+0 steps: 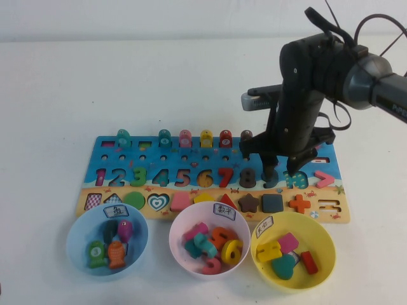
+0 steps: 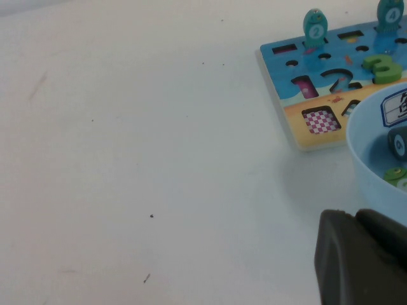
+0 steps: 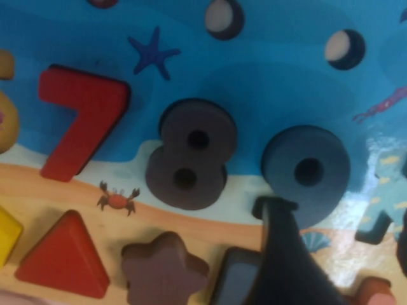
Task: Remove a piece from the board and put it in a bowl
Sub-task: Pick up the "number 9"
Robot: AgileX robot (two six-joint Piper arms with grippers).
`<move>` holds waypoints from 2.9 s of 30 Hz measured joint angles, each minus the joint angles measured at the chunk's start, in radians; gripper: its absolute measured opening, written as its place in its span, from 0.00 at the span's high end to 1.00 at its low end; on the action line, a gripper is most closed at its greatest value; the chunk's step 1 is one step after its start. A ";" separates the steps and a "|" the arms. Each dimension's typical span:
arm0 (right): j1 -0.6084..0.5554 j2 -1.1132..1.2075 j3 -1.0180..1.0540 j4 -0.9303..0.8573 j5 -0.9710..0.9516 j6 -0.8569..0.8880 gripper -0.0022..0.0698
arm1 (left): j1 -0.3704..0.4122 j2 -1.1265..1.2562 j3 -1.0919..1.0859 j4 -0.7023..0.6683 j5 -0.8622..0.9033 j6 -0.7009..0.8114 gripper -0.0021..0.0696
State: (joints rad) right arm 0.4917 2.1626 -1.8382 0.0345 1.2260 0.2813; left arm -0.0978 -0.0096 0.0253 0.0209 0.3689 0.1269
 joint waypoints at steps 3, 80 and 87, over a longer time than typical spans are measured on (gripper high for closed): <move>0.000 0.000 0.000 0.009 0.000 -0.012 0.50 | 0.000 0.000 0.000 0.000 0.000 0.000 0.98; 0.018 0.083 -0.178 -0.056 0.000 -0.020 0.63 | 0.000 0.000 0.000 0.000 0.002 0.000 0.98; 0.025 0.020 -0.169 0.118 0.004 -0.169 0.63 | 0.000 0.000 0.000 0.000 0.002 0.000 0.98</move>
State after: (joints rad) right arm 0.5168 2.1829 -2.0067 0.1526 1.2296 0.1124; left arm -0.0978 -0.0096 0.0253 0.0209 0.3705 0.1269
